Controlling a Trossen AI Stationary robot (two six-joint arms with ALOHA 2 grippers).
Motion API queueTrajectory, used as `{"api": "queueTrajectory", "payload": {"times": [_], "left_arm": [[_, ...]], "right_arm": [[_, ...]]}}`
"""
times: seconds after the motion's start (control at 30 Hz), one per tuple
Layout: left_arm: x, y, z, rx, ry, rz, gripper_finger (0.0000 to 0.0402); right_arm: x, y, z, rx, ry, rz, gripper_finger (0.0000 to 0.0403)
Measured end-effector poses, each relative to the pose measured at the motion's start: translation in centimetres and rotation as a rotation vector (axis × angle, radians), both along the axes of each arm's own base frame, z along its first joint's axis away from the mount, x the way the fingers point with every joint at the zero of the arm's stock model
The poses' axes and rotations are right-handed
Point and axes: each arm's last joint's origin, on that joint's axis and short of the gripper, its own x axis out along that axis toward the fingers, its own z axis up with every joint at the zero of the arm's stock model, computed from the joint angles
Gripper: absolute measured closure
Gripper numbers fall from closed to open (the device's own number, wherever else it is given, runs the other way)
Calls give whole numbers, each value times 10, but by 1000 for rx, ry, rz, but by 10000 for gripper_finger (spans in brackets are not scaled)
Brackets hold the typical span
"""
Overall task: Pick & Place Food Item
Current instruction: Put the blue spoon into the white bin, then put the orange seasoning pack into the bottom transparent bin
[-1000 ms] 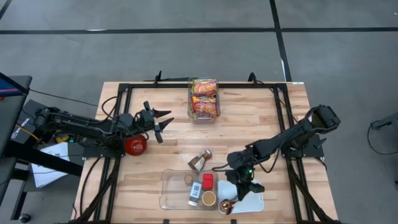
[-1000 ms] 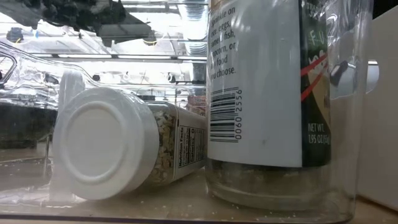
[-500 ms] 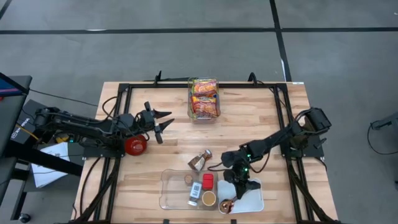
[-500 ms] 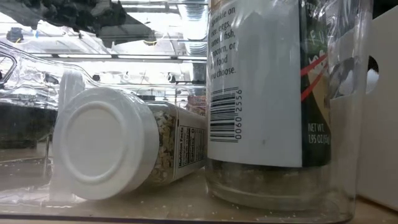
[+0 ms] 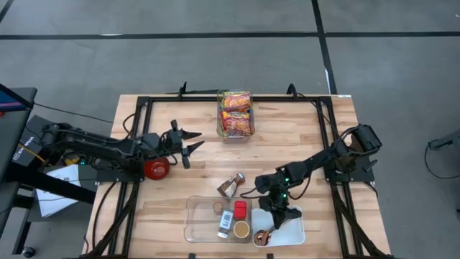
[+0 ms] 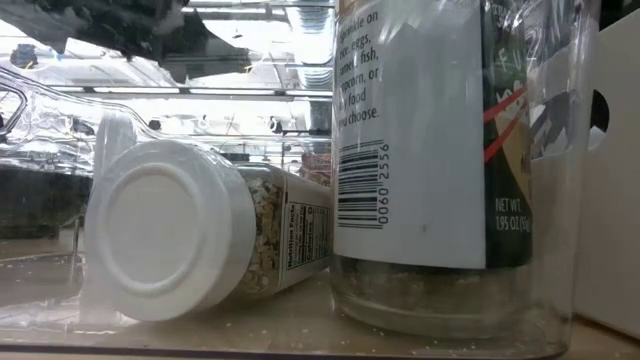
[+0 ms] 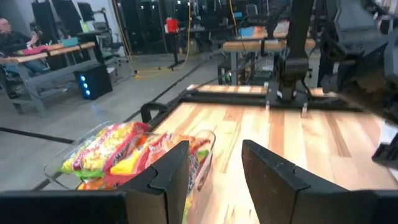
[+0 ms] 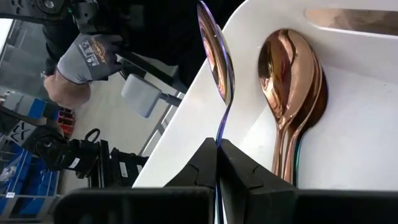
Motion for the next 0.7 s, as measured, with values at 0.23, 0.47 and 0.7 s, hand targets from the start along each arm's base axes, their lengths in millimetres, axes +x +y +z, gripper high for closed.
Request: {"api": "queueTrajectory", "payload": {"times": [0.23,0.47,0.7], "left_arm": [[5,0,-4,1,12,0,261],[5,0,-4,1,13,0,261],[5,0,-4,1,12,0,261]], "right_arm": [[0,0,0,-2,-2,-2,403],[1,0,0,-6,-9,-10,375],[3,-5,0,-26,9,-58,326]]}}
